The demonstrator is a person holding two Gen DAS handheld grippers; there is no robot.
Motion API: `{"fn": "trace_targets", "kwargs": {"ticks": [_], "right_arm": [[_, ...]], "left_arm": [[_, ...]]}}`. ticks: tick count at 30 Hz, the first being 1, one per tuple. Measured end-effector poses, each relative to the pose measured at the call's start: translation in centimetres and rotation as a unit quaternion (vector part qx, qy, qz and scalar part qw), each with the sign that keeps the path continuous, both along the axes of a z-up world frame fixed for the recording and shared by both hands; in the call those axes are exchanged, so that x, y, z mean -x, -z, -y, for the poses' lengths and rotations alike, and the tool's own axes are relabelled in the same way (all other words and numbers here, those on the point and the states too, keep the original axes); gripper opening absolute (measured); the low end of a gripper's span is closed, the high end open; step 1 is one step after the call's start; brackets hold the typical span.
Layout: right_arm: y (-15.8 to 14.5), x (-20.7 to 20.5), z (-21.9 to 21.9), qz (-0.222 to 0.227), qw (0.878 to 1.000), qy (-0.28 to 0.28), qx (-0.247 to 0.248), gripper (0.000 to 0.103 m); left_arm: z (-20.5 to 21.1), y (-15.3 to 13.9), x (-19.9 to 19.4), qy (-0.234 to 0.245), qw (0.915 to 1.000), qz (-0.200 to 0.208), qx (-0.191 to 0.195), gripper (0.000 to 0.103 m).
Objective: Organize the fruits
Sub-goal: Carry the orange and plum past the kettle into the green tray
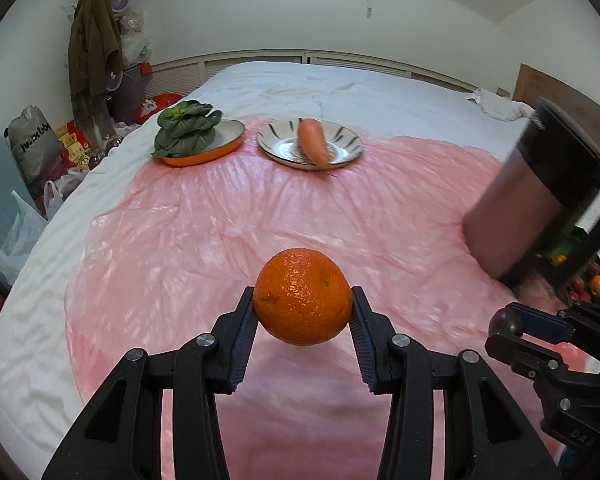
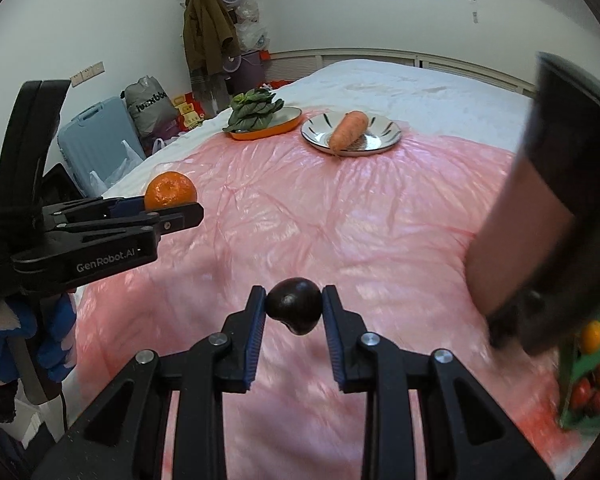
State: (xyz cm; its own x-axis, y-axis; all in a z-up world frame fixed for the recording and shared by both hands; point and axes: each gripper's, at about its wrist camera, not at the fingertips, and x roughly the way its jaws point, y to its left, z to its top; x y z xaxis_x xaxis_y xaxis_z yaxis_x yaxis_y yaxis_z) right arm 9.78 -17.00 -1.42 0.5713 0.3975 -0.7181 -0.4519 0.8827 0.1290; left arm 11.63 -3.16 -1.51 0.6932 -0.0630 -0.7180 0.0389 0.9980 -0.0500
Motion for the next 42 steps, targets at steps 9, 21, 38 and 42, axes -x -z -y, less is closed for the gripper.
{"fn": "trace_targets", "kwargs": {"ticks": [9,21,38,42], "right_arm": [[-1.4,4.0,4.3,0.0,0.999,0.031,0.005,0.047],[-1.9,6.8,9.7,0.004,0.998,0.07,0.008,0.047],[-0.9,8.7,20.7,-0.001,0.989,0.15,-0.007,0.047],[-0.5,9.3,23.1,-0.002,0.986,0.169,-0.011,0.047]], "left_arm": [[4.6,-1.4,3.7,0.029,0.9994,0.006,-0.016,0.039],[10.5,-2.6,6.5,0.071,0.9972,0.01,-0.022,0.039],[21.3,-3.6,8.1,0.144,0.9887,0.006,-0.043,0.039],[23.8,-3.7,8.3,0.163,0.9854,0.004,-0.048,0.039]]}}
